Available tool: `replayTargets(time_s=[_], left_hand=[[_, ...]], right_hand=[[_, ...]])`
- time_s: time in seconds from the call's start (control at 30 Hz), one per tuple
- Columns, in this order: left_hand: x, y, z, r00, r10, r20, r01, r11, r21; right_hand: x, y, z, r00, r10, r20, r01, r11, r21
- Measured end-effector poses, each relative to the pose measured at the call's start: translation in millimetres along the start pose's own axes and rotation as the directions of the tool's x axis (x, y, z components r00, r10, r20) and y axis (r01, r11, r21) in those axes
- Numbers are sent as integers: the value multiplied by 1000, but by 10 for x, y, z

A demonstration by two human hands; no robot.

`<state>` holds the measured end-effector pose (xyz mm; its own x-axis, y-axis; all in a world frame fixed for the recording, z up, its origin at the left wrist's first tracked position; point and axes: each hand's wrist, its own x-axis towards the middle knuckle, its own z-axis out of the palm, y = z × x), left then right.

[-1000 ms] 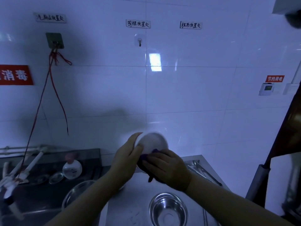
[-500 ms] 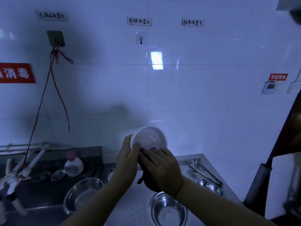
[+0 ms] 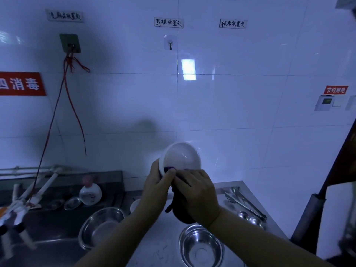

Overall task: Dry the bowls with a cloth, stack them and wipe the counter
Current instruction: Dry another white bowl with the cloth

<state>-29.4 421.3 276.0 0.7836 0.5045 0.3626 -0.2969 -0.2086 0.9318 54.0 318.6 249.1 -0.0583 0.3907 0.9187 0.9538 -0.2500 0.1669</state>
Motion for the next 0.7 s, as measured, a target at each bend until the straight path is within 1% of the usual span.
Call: replayTargets(time_s=[0.07, 0.1, 0.13, 0.2, 0.27, 0.33, 0.37, 0.4, 0.43, 0.47, 0.5, 0.57, 0.6, 0.63, 0.7], left_hand=[[11, -21, -5, 997, 64, -33, -64, 998, 10], [25, -24, -37, 995, 97, -22, -96, 995, 29], [36, -22, -74, 993, 117, 1, -117, 992, 55], [53, -5, -150, 991, 125, 51, -130, 985, 111], [86, 23, -229, 989, 97, 115, -114, 982, 150], [175, 90, -320, 969, 0, 245, -56, 973, 223], [222, 135, -359, 945, -57, 323, -36, 961, 273], [257, 172, -388, 923, -95, 372, -28, 950, 312], [273, 194, -402, 921, -109, 375, -21, 945, 326], [266, 198, -395, 936, -101, 336, -7, 952, 306], [234, 179, -363, 959, -82, 272, 11, 968, 252], [125, 78, -243, 991, -35, 133, 22, 995, 101], [68, 27, -177, 997, -9, 82, 6, 999, 41], [24, -16, -128, 999, 18, 44, -18, 1000, 4], [-3, -52, -94, 997, 77, 13, -77, 997, 2]], right_hand=[[-30, -101, 46, 999, 46, -5, -46, 999, 3], [-54, -110, 53, 999, 34, 4, -34, 999, 2], [-75, -89, 52, 1000, -7, 19, 7, 1000, 0], [-111, 34, 21, 986, -159, 53, 159, 987, 1], [-136, 209, -34, 932, -353, 79, 354, 935, 3], [-146, 375, -96, 842, -523, 132, 525, 851, 25], [-144, 433, -113, 799, -578, 165, 580, 814, 37], [-137, 460, -126, 773, -604, 194, 609, 792, 41], [-127, 462, -129, 769, -602, 212, 611, 791, 32], [-117, 438, -127, 793, -571, 215, 582, 813, 12], [-103, 392, -124, 836, -510, 201, 523, 852, -12], [-77, 247, -98, 935, -324, 142, 333, 942, -41], [-65, 162, -79, 966, -231, 113, 237, 971, -36], [-65, 81, -59, 982, -162, 96, 165, 986, -27], [-110, -53, -15, 993, -89, 82, 90, 996, -14]])
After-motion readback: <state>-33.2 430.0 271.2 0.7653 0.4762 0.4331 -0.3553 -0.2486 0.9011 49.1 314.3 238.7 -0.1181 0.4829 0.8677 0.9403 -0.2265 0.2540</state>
